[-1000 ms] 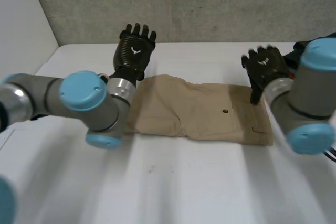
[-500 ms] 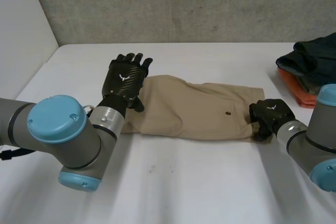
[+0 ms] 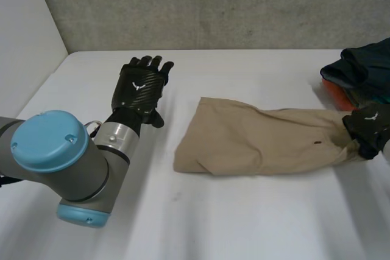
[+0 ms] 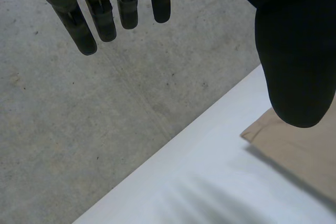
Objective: Fold the laundry.
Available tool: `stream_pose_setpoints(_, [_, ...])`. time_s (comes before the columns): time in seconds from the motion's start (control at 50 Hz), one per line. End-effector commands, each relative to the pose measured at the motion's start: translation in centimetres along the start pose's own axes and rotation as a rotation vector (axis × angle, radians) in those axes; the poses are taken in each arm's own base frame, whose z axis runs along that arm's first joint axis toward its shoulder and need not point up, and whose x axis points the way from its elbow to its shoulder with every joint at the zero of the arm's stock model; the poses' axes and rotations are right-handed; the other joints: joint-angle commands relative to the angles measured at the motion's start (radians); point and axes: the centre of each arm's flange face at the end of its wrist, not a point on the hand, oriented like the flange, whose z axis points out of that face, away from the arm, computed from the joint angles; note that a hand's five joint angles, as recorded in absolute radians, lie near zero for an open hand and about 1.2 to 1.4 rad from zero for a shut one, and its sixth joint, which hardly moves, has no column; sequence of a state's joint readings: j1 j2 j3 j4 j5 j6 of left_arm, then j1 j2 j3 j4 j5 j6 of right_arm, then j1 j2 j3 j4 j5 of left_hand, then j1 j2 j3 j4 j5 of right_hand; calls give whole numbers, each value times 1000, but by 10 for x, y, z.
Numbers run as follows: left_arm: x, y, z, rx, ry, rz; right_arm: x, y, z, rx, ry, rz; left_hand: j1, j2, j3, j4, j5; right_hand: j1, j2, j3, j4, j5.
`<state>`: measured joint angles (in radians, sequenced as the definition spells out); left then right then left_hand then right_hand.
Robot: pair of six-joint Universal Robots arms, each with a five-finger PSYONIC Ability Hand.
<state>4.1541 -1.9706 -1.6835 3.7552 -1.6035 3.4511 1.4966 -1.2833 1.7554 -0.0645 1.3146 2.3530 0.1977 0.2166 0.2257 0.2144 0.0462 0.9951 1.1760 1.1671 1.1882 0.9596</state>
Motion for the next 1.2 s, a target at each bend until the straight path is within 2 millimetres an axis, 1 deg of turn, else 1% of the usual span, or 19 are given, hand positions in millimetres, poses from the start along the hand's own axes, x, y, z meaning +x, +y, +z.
stream_pose_setpoints(0.02, [-2, -3, -3, 4, -4, -1, -1, -49, -5, 218, -32, -89, 39, 20, 11, 23, 16, 401, 220, 229, 208, 262])
stream_pose_setpoints(0.04, [-3, -4, -3, 4, -7, -1, -22, -71, -11, 319, -102, -124, 39, 20, 11, 23, 16, 401, 220, 229, 208, 262])
stream_pose_setpoints(0.1, [-5, -6, -4, 9, -12, -1, -56, -106, -24, 493, -205, -188, 39, 20, 11, 23, 16, 401, 220, 229, 208, 262])
stream_pose_setpoints(0.12, [-5, -6, -4, 11, -12, -1, -77, -120, -30, 580, -259, -226, 39, 20, 11, 23, 16, 401, 220, 229, 208, 262])
stream_pose_setpoints(0.2, [-8, -8, -6, 12, -19, 0, -134, -139, -31, 737, -393, -285, 39, 20, 11, 23, 16, 401, 220, 229, 208, 262])
stream_pose_setpoints(0.26, [-11, -9, -8, 10, -26, 1, -175, -148, -32, 810, -485, -322, 39, 20, 11, 23, 16, 401, 220, 229, 208, 262])
stream_pose_setpoints(0.34, [-15, -8, -11, 3, -36, 2, -215, -142, -22, 826, -561, -348, 36, 17, 8, 20, 13, 401, 220, 229, 208, 262])
stream_pose_setpoints(0.44, [-19, -4, -11, -8, -46, 3, -242, -141, -19, 828, -596, -353, 36, 17, 8, 20, 13, 401, 220, 229, 208, 262])
stream_pose_setpoints(0.48, [-21, -3, -10, -11, -52, 3, -243, -145, -24, 838, -599, -345, 33, 15, 5, 17, 10, 359, 178, 187, 165, 220])
stream_pose_setpoints(0.5, [-23, -4, -9, -8, -56, 3, -241, -151, -28, 841, -584, -334, 33, 15, 5, 17, 10, -89, -270, -261, -283, -228])
stream_pose_setpoints(0.54, [-25, -5, -7, -1, -60, 3, -233, -157, -29, 821, -554, -296, 31, 12, 2, 14, 7, -305, -486, -477, -498, -444])
stream_pose_setpoints(0.64, [-31, -16, 6, 46, -79, 6, -191, -176, -39, 683, -446, 52, 33, 14, 5, 17, 10, -783, -964, -955, -976, -922])
stream_pose_setpoints(0.7, [-34, -30, 20, 97, -90, -5, -165, -186, -50, 650, -396, 248, 42, 23, 14, 26, 19, -821, -1001, -993, -1014, -960])
stream_pose_setpoints(0.72, [-34, -32, 23, 103, -87, -13, -146, -187, -53, 619, -357, 355, 42, 23, 14, 26, 19, -821, -1001, -993, -1014, -960])
stream_pose_setpoints(0.8, [-25, -38, 38, 104, -46, -88, -105, -169, -43, 471, -238, 493, 63, 44, 35, 46, 40, -821, -1001, -993, -1014, -960])
stream_pose_setpoints(0.86, [-8, -37, 50, 58, 37, -146, -91, -157, -36, 376, -191, 506, 92, 73, 64, 75, 69, -821, -1001, -993, -1014, -960])
stream_pose_setpoints(0.96, [44, -24, 61, -56, 273, -174, -99, -147, -21, 281, -202, 498, 101, 82, 73, 84, 78, -821, -1001, -993, -1014, -960])
stream_pose_setpoints(1.04, [59, -5, 68, -143, 314, -175, -109, -140, -4, 241, -223, 493, 121, 102, 93, 105, 98, -821, -1001, -993, -1014, -960])
stream_pose_setpoints(1.2, [67, 34, 64, -327, 297, -80, -138, -112, 27, 131, -274, 465, 145, 126, 117, 128, 122, -821, -1001, -993, -1014, -960])
